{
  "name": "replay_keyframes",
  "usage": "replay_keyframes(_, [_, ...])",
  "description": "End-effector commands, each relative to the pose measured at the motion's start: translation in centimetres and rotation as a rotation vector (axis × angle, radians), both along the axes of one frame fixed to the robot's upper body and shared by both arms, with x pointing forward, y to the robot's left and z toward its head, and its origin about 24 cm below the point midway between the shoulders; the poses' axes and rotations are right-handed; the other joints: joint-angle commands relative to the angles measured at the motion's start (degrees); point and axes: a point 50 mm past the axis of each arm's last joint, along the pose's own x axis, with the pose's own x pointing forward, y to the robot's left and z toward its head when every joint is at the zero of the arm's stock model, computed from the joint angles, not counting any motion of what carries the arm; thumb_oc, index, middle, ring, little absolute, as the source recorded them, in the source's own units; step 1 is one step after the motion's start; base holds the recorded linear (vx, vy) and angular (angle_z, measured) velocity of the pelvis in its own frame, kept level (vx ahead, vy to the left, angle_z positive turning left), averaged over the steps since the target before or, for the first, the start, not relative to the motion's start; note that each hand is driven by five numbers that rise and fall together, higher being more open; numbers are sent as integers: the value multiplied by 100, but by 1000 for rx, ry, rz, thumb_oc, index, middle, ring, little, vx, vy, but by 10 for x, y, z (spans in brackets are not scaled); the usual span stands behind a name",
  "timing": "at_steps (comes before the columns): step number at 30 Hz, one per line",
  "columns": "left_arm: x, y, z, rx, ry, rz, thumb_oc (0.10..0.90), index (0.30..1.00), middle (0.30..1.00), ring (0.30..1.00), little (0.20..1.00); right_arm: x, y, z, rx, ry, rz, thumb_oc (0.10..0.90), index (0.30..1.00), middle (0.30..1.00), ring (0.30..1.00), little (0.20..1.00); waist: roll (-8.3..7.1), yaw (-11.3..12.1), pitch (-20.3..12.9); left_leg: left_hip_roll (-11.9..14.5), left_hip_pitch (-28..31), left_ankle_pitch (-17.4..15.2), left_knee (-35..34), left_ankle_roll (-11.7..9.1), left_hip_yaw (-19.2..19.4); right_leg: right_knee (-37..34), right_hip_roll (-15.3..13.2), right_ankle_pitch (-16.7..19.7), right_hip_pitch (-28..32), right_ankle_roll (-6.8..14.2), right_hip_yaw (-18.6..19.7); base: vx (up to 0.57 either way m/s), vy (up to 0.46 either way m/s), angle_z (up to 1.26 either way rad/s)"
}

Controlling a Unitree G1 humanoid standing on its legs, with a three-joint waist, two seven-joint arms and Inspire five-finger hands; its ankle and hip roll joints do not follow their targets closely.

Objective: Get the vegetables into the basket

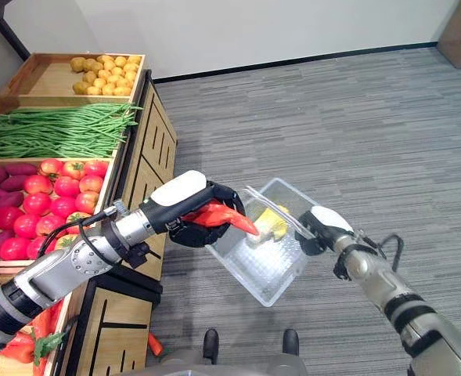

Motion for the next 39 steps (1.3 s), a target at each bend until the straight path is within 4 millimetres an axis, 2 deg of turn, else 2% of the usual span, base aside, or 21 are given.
replay_keyframes(1, [13,-14,22,-4,-137,-58,400,300,300,300,300,37,35,60,144,-273,103,400,300,300,300,300,-481,26,-617,4,-117,-250,10,-114,-85,6,-260,-343,165,409,-306,0,0,0])
replay_keyframes(6, [21,-15,1,71,-109,-21,400,300,300,300,300,45,67,70,276,-309,154,400,300,300,300,300,-479,56,-664,29,-115,-241,10,-129,-97,6,-247,-362,191,401,-327,0,0,0])
replay_keyframes(8, [29,-10,-14,141,-102,31,400,300,300,300,300,45,89,81,397,-323,209,400,300,300,300,300,-485,42,-705,53,-106,-241,10,-145,-84,6,-222,-374,202,396,-309,0,0,0])
replay_keyframes(9, [29,-10,-15,141,-103,31,400,300,300,300,300,45,89,81,397,-323,208,400,300,300,300,300,-486,44,-706,54,-106,-242,10,-145,-83,6,-222,-375,202,395,-308,0,0,0])
replay_keyframes(10, [34,-7,-25,191,-112,68,400,300,300,300,300,44,102,87,494,-325,235,400,300,300,300,300,-489,22,-726,65,-100,-245,10,-154,-61,6,-216,-377,203,394,-298,0,0,0])
replay_keyframes(11, [34,-7,-25,191,-113,68,400,300,300,300,300,44,102,87,494,-324,235,400,300,300,300,300,-490,24,-728,65,-100,-245,10,-154,-60,6,-216,-378,202,394,-297,0,0,0])
replay_keyframes(12, [40,-1,-36,225,-107,121,400,300,300,300,300,40,111,92,571,-325,266,400,300,300,300,300,-501,-6,-738,77,-99,-242,10,-164,-29,6,-209,-373,195,394,-286,0,0,0])
replay_keyframes(16, [46,10,-47,248,-99,204,400,300,300,300,300,33,120,98,690,-315,299,400,300,300,300,300,-519,-44,-771,92,-87,-248,10,-171,21,6,-199,-369,178,396,-260,1,0,-1])
replay_keyframes(23, [54,26,-61,335,-108,285,400,300,300,300,300,21,134,118,787,-323,419,400,300,300,300,300,-541,-110,-803,126,-66,-260,10,-183,100,6,-176,-373,159,399,-215,-1,-1,-7])
replay_keyframes(24, [54,25,-61,335,-109,285,400,300,300,300,300,20,134,118,787,-323,419,400,300,300,300,300,-540,-109,-804,126,-65,-260,10,-183,101,6,-176,-373,159,399,-214,-2,0,-7])
replay_keyframes(26, [58,36,-63,404,-139,319,400,300,300,300,300,9,141,131,835,-327,505,400,300,300,300,300,-539,-166,-813,134,-46,-262,10,-197,156,6,-167,-369,158,406,-200,-1,1,-4])
replay_keyframes(30, [60,43,-64,460,-162,329,400,300,300,300,300,0,144,138,863,-322,568,400,300,300,300,300,-536,-192,-819,147,-47,-257,10,-211,174,6,-161,-370,151,407,-189,-17,-1,-4])
replay_keyframes(31, [63,53,-69,531,-175,355,400,300,300,300,300,-12,146,147,913,-320,630,400,300,300,300,300,-535,-232,-817,155,-89,-189,10,-218,194,6,-160,-310,101,407,-175,-9,-3,-4])
replay_keyframes(36, [66,66,-76,638,-195,380,400,300,300,300,300,-21,148,153,962,-314,678,400,300,300,300,300,-523,-266,-839,175,-75,-240,10,-235,227,6,-146,-363,103,416,-156,-10,-5,-4])
replay_keyframes(38, [65,80,-82,709,-188,411,400,300,300,300,300,-28,147,158,991,-316,710,400,300,300,300,300,-521,-289,-831,194,-81,-238,10,-247,269,6,-144,-361,77,419,-136,-29,-7,-8])
replay_keyframes(39, [65,87,-85,731,-183,442,427,338,338,338,338,-30,147,161,997,-321,720,400,300,300,300,300,-523,-302,-816,192,-106,-178,10,-246,284,6,-147,-305,45,409,-121,-11,-7,-10])
